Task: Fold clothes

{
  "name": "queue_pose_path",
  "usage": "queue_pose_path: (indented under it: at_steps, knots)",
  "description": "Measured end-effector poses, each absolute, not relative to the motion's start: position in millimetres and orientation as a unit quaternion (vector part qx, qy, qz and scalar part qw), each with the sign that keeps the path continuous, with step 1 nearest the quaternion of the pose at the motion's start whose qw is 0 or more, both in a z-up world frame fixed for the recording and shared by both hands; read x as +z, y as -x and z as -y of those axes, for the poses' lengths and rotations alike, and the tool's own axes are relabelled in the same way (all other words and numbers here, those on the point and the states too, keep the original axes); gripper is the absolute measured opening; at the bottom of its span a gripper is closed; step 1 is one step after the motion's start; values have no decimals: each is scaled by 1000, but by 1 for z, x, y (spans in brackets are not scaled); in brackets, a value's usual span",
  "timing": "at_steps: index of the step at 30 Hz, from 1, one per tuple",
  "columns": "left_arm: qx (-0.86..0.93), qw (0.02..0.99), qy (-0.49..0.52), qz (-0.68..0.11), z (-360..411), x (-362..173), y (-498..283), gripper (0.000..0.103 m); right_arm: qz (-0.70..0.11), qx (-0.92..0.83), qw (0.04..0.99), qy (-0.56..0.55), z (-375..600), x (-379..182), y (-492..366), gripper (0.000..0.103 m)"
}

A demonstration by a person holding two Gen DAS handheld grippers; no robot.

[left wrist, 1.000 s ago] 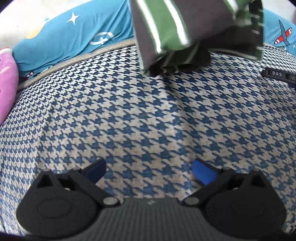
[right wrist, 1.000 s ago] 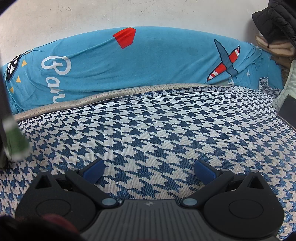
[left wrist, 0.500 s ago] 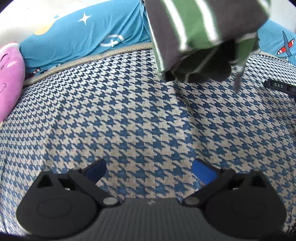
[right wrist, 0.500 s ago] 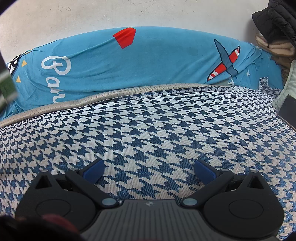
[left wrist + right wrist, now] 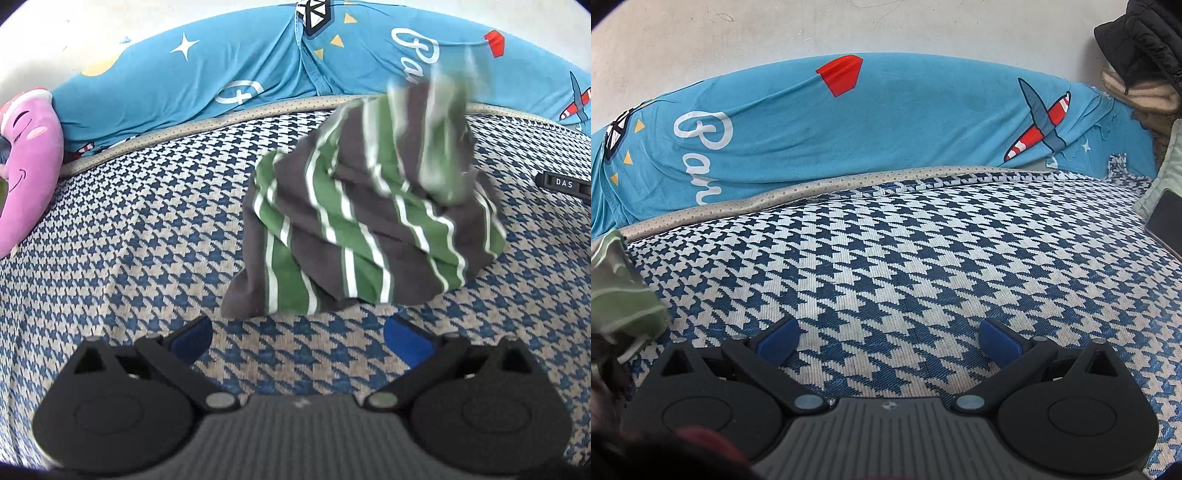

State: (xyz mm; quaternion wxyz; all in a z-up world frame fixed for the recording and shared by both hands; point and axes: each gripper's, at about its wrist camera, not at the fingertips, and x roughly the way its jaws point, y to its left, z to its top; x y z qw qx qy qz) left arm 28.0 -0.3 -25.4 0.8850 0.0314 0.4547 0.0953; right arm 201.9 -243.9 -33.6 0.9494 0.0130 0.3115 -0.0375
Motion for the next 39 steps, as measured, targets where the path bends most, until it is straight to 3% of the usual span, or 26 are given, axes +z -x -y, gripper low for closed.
queue_pose_path:
  at_steps: [27,39]
  knots:
    - [134,866,36,-480,-52,-42,-71,103,-313,-38,949,-13,243,-33,-202,103]
    - [118,869,25,-481,-61,-29,-58,103,-383,-47,923,-13,233,-22,-177,103]
